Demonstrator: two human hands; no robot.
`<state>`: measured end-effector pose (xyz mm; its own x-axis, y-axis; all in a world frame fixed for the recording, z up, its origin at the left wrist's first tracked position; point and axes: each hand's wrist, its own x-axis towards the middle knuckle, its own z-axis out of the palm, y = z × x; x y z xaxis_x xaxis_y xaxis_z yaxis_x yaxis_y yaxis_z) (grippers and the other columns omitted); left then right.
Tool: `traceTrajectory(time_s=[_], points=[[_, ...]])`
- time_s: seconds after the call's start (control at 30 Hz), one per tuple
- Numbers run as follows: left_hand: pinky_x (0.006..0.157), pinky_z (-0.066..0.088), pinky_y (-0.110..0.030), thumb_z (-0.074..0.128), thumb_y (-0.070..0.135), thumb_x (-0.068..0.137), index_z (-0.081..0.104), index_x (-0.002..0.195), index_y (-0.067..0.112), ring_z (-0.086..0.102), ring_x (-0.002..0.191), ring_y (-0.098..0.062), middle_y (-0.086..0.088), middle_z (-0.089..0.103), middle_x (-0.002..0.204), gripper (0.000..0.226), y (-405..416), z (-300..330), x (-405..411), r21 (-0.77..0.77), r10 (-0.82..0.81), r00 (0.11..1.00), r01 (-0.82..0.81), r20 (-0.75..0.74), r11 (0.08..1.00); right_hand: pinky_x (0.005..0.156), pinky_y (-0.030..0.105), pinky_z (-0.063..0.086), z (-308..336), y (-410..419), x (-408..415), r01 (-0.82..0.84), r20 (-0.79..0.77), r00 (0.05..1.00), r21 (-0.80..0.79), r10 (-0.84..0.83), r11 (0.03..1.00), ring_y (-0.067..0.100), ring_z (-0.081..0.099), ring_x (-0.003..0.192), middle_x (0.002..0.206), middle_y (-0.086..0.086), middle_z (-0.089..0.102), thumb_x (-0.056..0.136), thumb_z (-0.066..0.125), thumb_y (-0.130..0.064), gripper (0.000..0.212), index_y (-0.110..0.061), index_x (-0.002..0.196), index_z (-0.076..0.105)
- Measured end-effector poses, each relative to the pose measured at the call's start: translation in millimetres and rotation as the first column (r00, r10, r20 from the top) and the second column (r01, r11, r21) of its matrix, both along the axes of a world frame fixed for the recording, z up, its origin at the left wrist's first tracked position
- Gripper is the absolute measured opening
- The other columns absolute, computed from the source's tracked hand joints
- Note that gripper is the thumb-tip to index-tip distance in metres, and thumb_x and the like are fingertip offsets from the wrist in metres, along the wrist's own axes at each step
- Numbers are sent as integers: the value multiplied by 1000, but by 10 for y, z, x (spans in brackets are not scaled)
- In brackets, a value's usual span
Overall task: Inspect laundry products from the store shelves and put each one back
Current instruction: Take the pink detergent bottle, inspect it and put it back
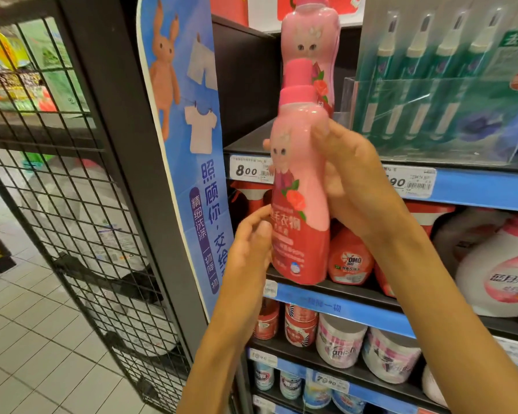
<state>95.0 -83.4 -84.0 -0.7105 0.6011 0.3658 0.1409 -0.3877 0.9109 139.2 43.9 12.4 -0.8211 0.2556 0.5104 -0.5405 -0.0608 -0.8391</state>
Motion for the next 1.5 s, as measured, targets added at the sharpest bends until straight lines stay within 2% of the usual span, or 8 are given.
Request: traceTrajectory(time_s=[0.23, 0.4, 0.57, 0.7, 0.93, 1.1, 1.2, 1.5], points=[[73, 55, -20, 59, 52, 80, 74, 96, 23, 70, 91, -13, -3, 74, 99, 36, 55, 87, 14, 190, -25, 992, 1, 120, 982, 104, 43, 44, 126, 35, -21, -216, -111, 975, -269, 192, 939, 34, 51, 126, 129, 20, 57, 102, 32, -29, 44, -1, 132, 47], [73, 55, -20, 61, 41, 81, 64, 115, 18, 70, 97, -15, -2, 73, 106, 41, 134, 244, -132, 225, 150, 986, -163, 74, 961, 89, 30, 53, 246, 66, -67, 72, -92, 993, 1, -72, 997, 19, 64, 110, 122, 9, 65, 99, 44, -17, 36, -3, 133, 48], [80, 53, -18, 57, 27, 88, 60, 120, 16, 68, 101, -11, -3, 71, 112, 34, 253, 464, -381, 170, 215, 974, -201, -69, 965, 84, 27, 54, 433, 73, -269, 274, -191, 948, 90, -253, 958, 10, 67, 96, 104, 1, 68, 92, 56, -7, 25, -8, 117, 54], [81, 51, -16, 53, 12, 96, 58, 125, 8, 66, 99, -4, -5, 68, 116, 29, 364, 658, -578, 169, 321, 936, -296, -144, 940, 90, 34, 54, 569, 49, -487, 360, -302, 903, 139, -306, 923, 18, 64, 103, 114, 15, 65, 92, 58, -2, 32, 3, 122, 52], [83, 54, -19, 49, 10, 98, 50, 133, 6, 63, 106, -9, -8, 61, 125, 35, 508, 844, -816, 240, 483, 867, -445, -127, 863, 84, 31, 55, 752, 96, -785, 395, -311, 887, 134, -340, 909, 20, 64, 101, 114, 19, 62, 92, 57, -2, 36, 9, 126, 48], [101, 48, -36, 42, 7, 101, 43, 140, 4, 55, 121, -18, -10, 55, 134, 39, 648, 900, -940, 192, 536, 829, -506, -163, 841, 94, 35, 51, 776, 125, -934, 444, -319, 873, 207, -369, 872, 25, 58, 110, 120, 21, 57, 91, 60, -1, 44, 7, 131, 43], [105, 44, -34, 41, 9, 102, 37, 144, 7, 47, 130, -18, -9, 47, 143, 43, 683, 869, -962, 184, 562, 810, -534, -170, 825, 94, 30, 51, 744, 147, -985, 438, -302, 875, 163, -378, 884, 25, 55, 119, 132, 21, 50, 90, 61, -2, 51, 1, 134, 37], [118, 25, -37, 60, 24, 93, 9, 152, 20, 21, 144, -11, 2, 19, 158, 78, 729, 816, -924, 48, 541, 783, -555, -307, 831, 105, 38, 44, 712, 174, -1084, 473, -299, 868, 257, -396, 843, 22, 48, 127, 137, 16, 46, 92, 60, -7, 53, -1, 138, 35]])
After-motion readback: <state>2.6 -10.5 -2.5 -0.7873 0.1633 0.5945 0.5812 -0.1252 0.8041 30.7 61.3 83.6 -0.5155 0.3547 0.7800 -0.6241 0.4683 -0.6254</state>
